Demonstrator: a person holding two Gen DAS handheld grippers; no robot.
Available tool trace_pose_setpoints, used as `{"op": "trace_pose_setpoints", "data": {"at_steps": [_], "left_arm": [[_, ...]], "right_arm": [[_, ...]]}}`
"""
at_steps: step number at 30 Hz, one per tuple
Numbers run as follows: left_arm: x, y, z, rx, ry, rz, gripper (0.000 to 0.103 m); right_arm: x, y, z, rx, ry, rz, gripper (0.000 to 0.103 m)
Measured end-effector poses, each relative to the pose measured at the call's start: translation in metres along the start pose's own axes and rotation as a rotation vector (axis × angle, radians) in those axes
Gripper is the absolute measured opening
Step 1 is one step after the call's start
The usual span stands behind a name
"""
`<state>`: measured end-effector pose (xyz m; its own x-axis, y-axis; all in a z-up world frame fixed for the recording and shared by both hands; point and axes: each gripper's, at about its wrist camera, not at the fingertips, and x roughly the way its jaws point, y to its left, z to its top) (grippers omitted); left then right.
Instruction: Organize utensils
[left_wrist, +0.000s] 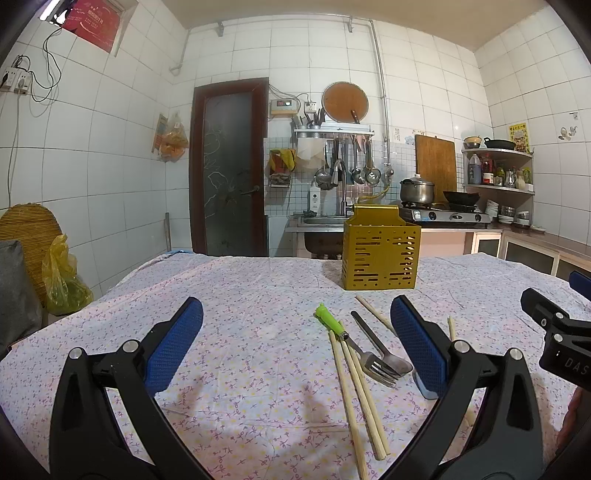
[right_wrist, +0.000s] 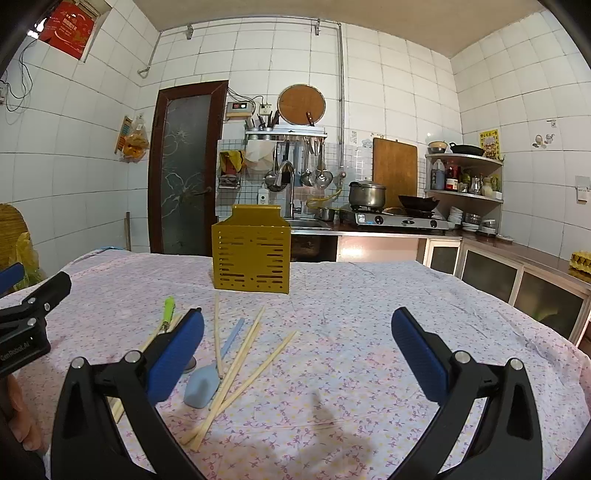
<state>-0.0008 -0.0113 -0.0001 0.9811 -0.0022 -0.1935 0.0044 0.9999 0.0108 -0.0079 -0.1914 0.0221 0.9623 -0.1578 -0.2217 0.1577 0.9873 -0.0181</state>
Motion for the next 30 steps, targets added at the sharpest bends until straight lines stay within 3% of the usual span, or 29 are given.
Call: {"op": "trace_pose_setpoints", "data": {"at_steps": [30], "left_arm": [[-0.005,-0.0007,0.0052,0.002,-0.002,0.0,0.098]], "right_arm": [[-0.0007,-0.0003,0.0008,-0.001,-0.006,-0.017,0.099]]}}
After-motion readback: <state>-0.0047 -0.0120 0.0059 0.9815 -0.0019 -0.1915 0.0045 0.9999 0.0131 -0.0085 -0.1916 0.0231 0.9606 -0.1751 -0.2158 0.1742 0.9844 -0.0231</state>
